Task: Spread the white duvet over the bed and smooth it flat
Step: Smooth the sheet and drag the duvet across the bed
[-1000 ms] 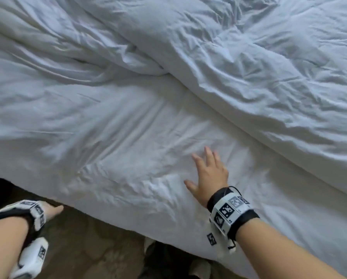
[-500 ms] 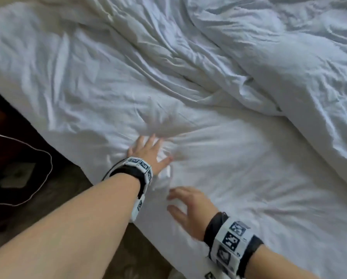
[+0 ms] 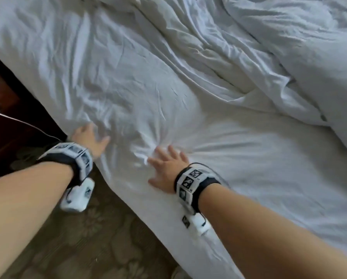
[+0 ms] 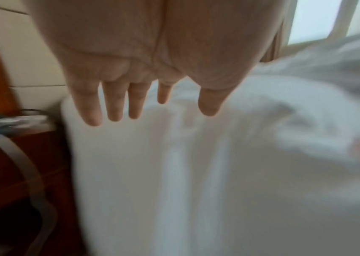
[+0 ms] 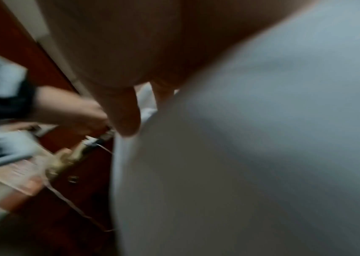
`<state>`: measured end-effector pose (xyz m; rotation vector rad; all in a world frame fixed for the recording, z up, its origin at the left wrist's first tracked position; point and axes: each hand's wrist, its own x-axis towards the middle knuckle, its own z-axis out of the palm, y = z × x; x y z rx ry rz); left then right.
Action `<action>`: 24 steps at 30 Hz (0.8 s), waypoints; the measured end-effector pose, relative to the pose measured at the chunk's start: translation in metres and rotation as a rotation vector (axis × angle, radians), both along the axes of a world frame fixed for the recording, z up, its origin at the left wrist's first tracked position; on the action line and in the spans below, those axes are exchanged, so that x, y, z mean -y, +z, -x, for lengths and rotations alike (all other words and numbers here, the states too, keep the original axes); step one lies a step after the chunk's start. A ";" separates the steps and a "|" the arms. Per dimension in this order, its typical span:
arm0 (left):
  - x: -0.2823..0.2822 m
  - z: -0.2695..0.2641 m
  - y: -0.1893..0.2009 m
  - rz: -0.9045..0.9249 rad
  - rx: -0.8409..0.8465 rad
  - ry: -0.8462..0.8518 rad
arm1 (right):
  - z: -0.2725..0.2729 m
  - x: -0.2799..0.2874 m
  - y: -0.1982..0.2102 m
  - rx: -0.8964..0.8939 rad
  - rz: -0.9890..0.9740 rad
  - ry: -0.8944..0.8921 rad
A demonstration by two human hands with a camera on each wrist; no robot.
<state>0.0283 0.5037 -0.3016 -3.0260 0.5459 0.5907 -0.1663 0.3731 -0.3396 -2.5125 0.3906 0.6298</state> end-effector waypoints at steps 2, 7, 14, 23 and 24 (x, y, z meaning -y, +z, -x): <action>0.073 0.022 0.012 0.182 -0.035 -0.146 | -0.005 -0.015 0.012 0.022 -0.114 0.074; 0.151 0.129 -0.001 0.131 -0.119 -0.594 | 0.079 0.070 0.015 0.121 0.137 -0.203; 0.137 0.330 -0.049 -0.083 -0.205 -0.594 | 0.400 0.159 0.026 -0.351 0.371 -0.656; 0.135 0.633 -0.012 -0.213 -0.447 -1.010 | 0.669 0.033 0.038 -0.597 0.243 -1.071; 0.130 0.655 -0.013 -0.241 -0.442 -1.036 | 0.682 0.024 0.039 -0.584 0.247 -1.055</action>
